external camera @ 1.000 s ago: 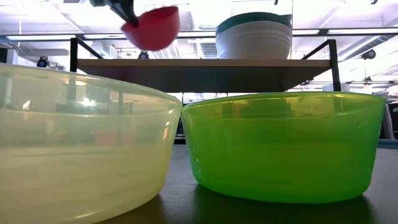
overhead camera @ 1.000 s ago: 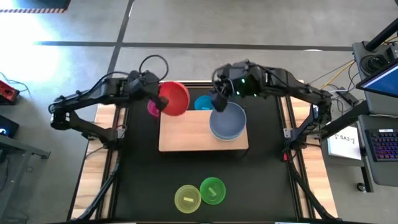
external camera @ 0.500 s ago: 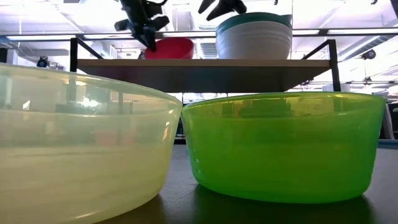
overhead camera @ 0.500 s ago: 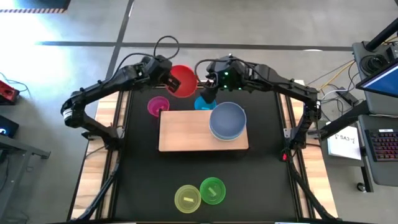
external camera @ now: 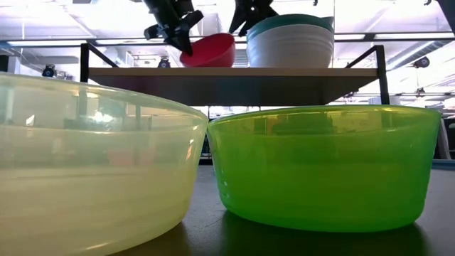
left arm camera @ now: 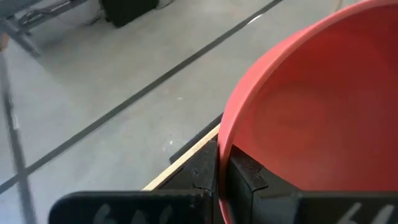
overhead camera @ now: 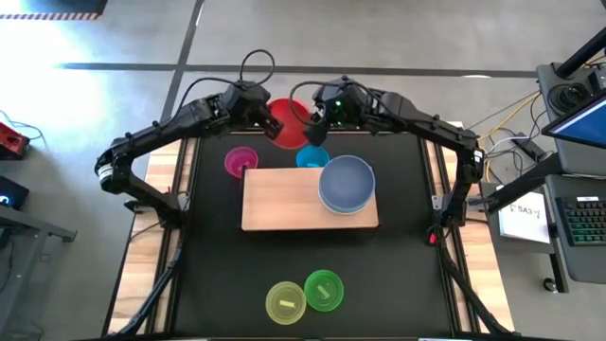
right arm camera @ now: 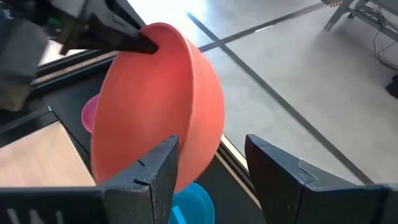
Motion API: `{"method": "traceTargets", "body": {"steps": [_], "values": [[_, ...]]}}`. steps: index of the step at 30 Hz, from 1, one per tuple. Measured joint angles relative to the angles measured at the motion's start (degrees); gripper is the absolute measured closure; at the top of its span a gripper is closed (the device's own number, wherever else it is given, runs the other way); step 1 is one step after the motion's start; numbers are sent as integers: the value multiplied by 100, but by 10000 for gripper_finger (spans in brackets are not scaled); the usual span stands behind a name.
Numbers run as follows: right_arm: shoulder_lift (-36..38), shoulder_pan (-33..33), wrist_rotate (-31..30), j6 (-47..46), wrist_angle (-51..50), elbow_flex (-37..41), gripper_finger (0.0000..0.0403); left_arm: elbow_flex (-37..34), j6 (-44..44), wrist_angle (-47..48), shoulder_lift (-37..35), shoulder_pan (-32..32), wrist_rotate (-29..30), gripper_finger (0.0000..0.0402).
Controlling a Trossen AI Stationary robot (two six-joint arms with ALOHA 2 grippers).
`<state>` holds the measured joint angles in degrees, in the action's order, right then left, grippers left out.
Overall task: Place and stack bowls onto a shelf
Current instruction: Stack the large orange bowl on top of the large blue bowl on the shelf
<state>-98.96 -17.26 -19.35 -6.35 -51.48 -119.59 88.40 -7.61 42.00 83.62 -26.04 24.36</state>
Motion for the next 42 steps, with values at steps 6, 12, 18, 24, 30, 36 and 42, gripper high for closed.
{"method": "traceTargets", "body": {"steps": [6, 12, 18, 24, 30, 36, 42], "values": [[-44, -30, 23, 60, -2, 0, 228, 0, 95, -260, 13, -47, -43, 402], [-50, -41, -13, 111, -1, 0, 231, 0, 71, -398, 11, -59, -435, 401], [-46, -41, -69, 100, -5, 0, 260, 0, -1, -624, 22, -52, -765, 402], [-45, -41, -447, 151, -66, 0, 336, 0, -82, -605, 24, 9, -928, 401], [-44, -48, -731, 350, -116, 0, 387, 0, -163, -614, 24, 84, -1029, 398], [-44, -75, -687, 381, -326, 0, 394, 0, -543, -616, 23, 95, -1520, 367], [-44, -76, -595, 217, -695, 0, 396, 0, -815, -628, 19, 103, -2192, 317]]}}
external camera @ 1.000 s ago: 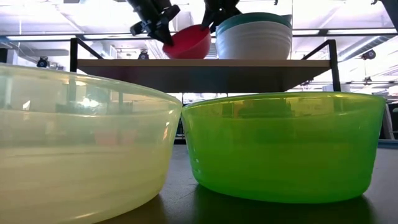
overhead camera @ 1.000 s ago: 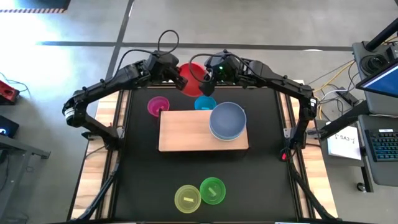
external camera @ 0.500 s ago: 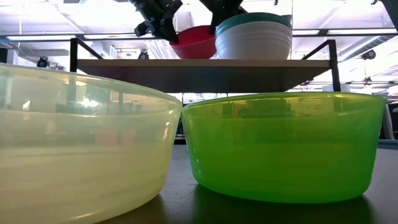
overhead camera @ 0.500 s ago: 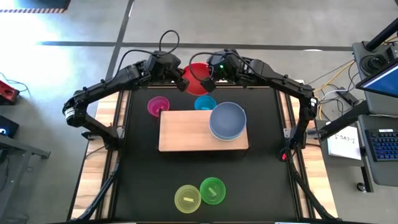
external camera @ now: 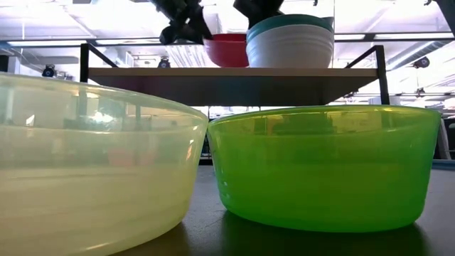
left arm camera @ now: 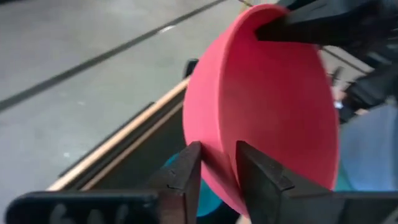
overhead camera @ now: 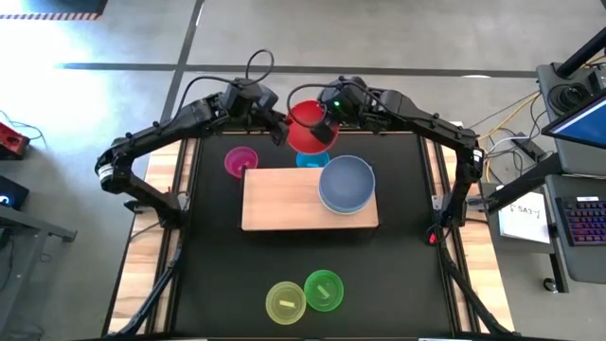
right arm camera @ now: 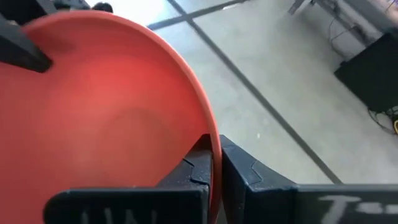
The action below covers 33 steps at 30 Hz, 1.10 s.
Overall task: Place and stack bowls onto a shelf
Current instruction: Stack the large orange bowl on top of the large blue bowl on the shelf
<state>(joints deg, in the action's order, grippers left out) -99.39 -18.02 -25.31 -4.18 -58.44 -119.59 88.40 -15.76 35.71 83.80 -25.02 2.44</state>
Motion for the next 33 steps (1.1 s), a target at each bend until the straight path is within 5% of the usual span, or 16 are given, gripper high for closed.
{"method": "traceTargets", "body": {"steps": [4, 11, 23, 33], "values": [[0, 16, 86, -9, -221, 2, 396, 7, 0, -48, -2, 0, -530, 281], [0, -50, 54, -72, -201, 2, 396, 9, 58, -466, -19, -2, -538, 237], [43, -193, -395, 174, -263, -116, 395, 15, 337, -1114, -92, -60, 701, 233], [105, -317, -770, 376, -334, -535, 395, 15, 551, -738, -226, -89, 757, 233]]}}
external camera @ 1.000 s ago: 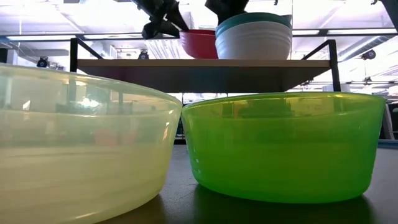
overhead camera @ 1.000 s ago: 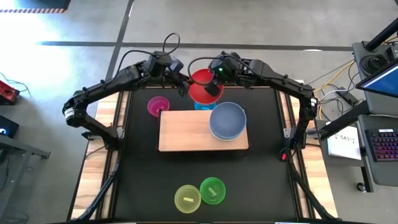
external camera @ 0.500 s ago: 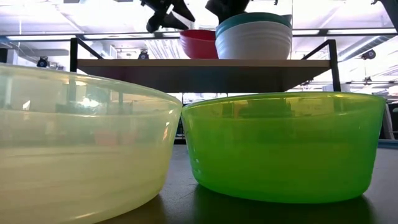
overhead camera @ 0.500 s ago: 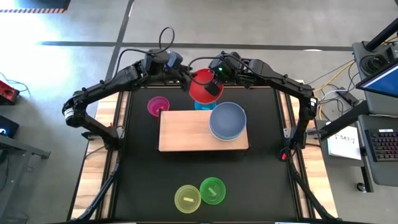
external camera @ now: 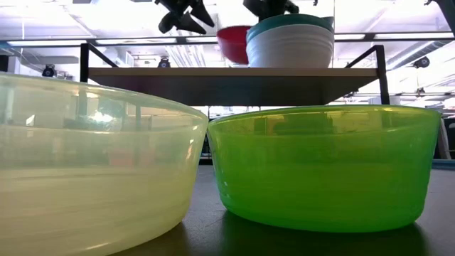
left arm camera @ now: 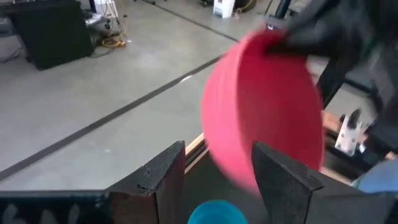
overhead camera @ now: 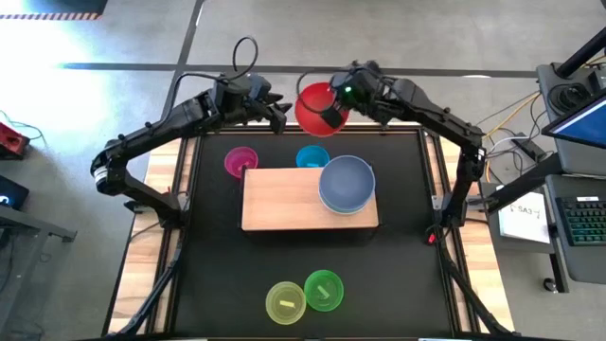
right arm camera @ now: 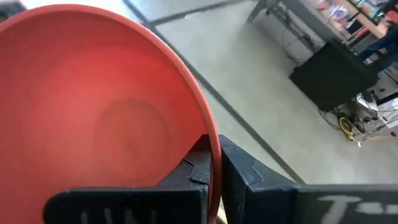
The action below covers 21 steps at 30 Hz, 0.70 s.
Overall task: Place and stack bowls onto a shelf
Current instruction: Stack the large orange bowl on top of the large blue bowl on the shelf
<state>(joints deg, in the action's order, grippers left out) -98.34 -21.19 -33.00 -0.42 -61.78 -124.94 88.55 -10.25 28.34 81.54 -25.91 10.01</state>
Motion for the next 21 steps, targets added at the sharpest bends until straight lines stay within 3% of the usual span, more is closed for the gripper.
{"method": "traceTargets", "body": {"steps": [4, 13, 21], "values": [[89, 4, 324, -194, -35, -458, 394, 0, 84, 397, -5, -5, 228, 233], [124, 59, 2977, -1354, -1084, -999, 394, 0, 228, 1107, -5, -7, 603, 233], [233, 442, 3600, -1396, -1991, -997, 394, -9, 228, 1292, -5, -16, 613, 233]]}}
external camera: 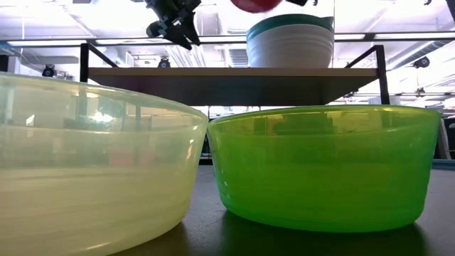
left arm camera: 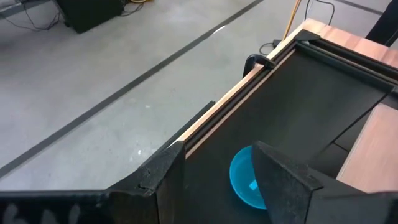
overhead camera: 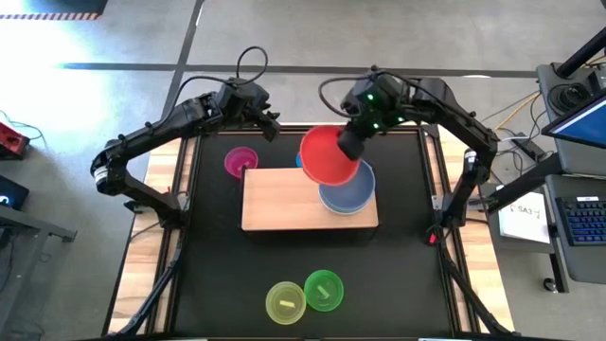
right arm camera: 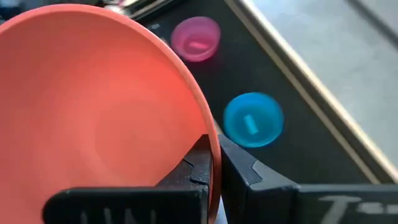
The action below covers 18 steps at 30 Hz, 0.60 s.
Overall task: Place and stack bowls onto a shelf
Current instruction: Stack the large orange bowl on top of the large blue bowl on the shelf
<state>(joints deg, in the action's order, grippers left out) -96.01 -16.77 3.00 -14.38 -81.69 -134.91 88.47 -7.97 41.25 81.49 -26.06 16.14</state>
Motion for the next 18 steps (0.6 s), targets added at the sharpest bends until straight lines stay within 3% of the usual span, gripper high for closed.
{"method": "traceTargets", "body": {"steps": [6, 8, 18], "values": [[77, 290, -107, -308, -860, 6, 394, -2, 41, 2, 0, -9, 1, 233], [77, 434, -445, -447, -809, 87, 394, -2, 44, 2, 0, -9, 0, 233], [-60, 748, -596, -586, -825, 412, 394, -9, 100, 67, 0, -9, 0, 233]]}}
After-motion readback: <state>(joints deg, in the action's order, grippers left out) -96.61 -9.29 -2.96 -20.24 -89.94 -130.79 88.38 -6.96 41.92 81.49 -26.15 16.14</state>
